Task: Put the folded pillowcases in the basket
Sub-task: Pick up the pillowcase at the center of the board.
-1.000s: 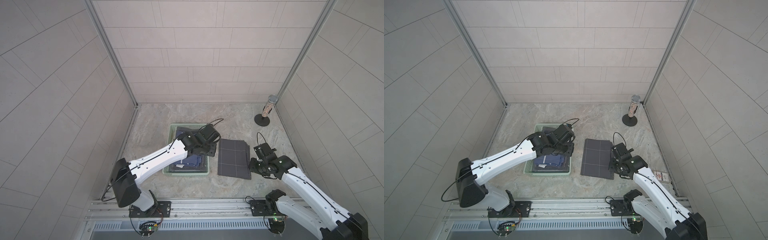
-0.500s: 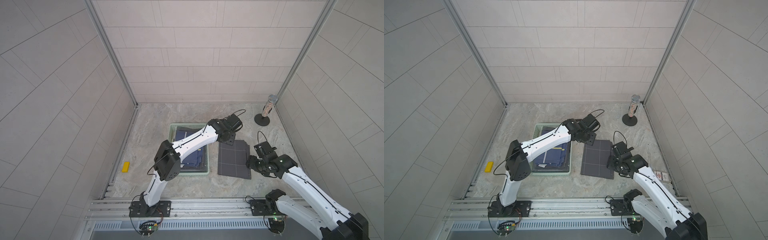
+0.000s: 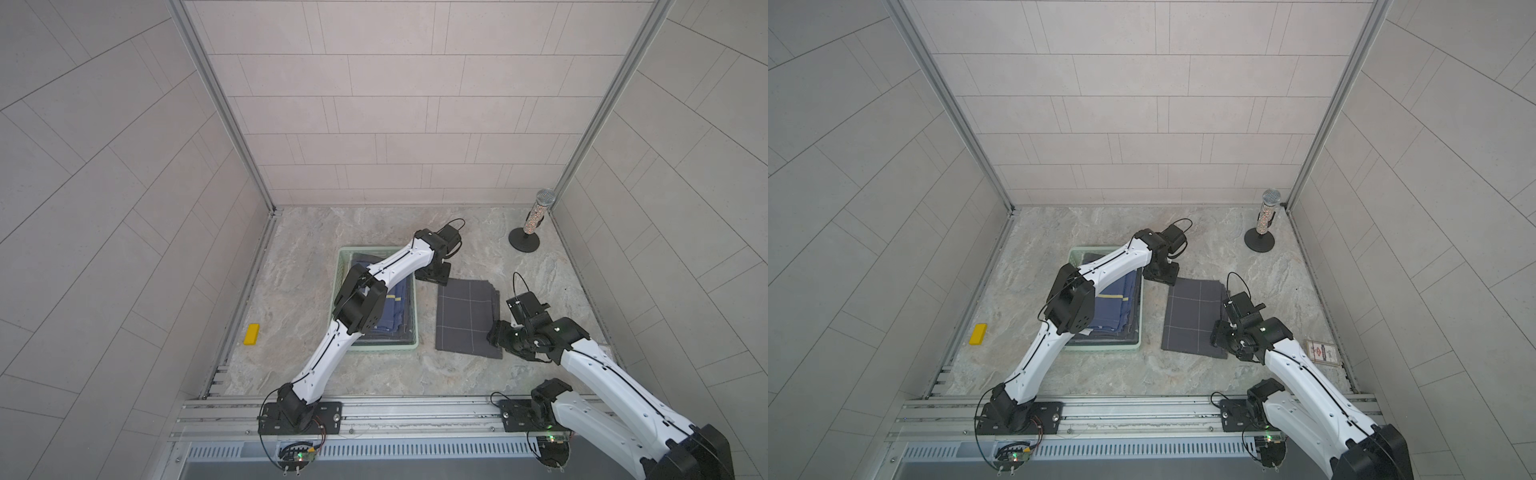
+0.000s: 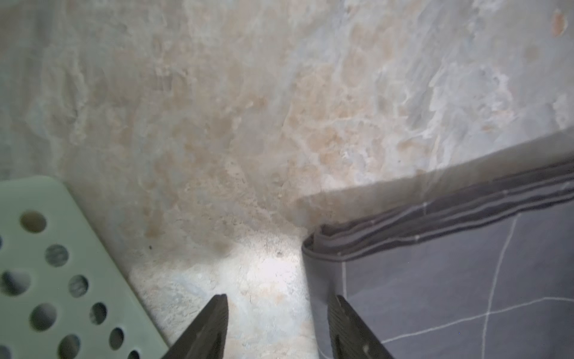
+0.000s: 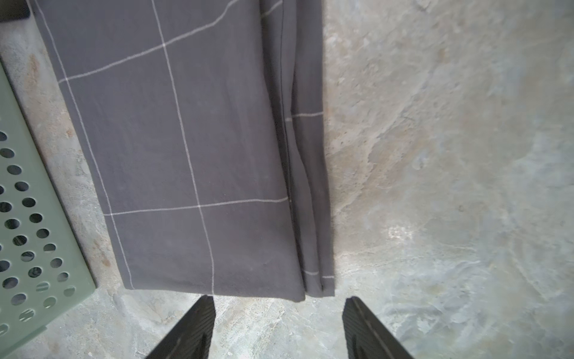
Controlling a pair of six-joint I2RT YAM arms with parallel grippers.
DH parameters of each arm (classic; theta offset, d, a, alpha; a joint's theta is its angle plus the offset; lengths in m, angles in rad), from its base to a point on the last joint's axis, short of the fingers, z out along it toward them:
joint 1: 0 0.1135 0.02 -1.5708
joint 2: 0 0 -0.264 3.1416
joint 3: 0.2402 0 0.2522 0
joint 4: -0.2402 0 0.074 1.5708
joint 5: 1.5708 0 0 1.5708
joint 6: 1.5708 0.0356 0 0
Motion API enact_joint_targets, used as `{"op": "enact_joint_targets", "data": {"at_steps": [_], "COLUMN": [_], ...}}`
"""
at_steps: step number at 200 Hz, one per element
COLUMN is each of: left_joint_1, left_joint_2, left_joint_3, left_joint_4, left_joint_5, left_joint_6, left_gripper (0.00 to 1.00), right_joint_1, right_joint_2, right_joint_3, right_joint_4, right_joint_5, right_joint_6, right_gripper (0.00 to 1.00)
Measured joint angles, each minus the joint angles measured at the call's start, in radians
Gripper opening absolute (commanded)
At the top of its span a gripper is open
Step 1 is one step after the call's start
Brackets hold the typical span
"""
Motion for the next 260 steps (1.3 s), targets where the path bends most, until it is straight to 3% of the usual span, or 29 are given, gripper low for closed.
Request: {"op": "enact_joint_targets", "data": {"at_steps": [57,111,135,188,210,233,260], "left_joint_1": [-0.002,-0.004,-0.009,-0.015,-0.016,-0.019,-0.022], "left_joint_2": [0.037,0.097,0.097,0.094,0.083,0.068,0.053], "left_joint_3": [0.048,0.084,0.084,0.073,0.048,0.029,0.013], "left_joint_4": [0.054,0.054,0.054,0.072,0.096,0.108,0.103], "left_joint_5": [0.078,0.051,0.053,0.077,0.096,0.100,0.099], "left_joint_6": [0.001,-0.036,-0.049,-0.065,-0.070,-0.077,-0.079], "left_gripper": [0.53,0.49,0.42,0.29,0.17,0.13,0.03], "right_joint_1": [-0.013,-0.014,-0.014,-0.013,-0.013,-0.013,-0.006], "right_joint_2": [0.043,0.065,0.111,0.204,0.219,0.215,0.174], "right_joint_3": [-0.036,-0.053,-0.066,-0.069,-0.065,-0.065,-0.064], "right_joint_4": [0.026,0.065,0.084,0.124,0.129,0.133,0.115], "right_joint_5": [-0.029,-0.054,-0.062,-0.096,-0.092,-0.084,-0.020], "right_joint_6": [-0.018,-0.030,-0.034,-0.052,-0.052,-0.059,-0.065], "right_gripper": [0.70,0.72,0.69,0.49,0.27,0.01,0.00]}}
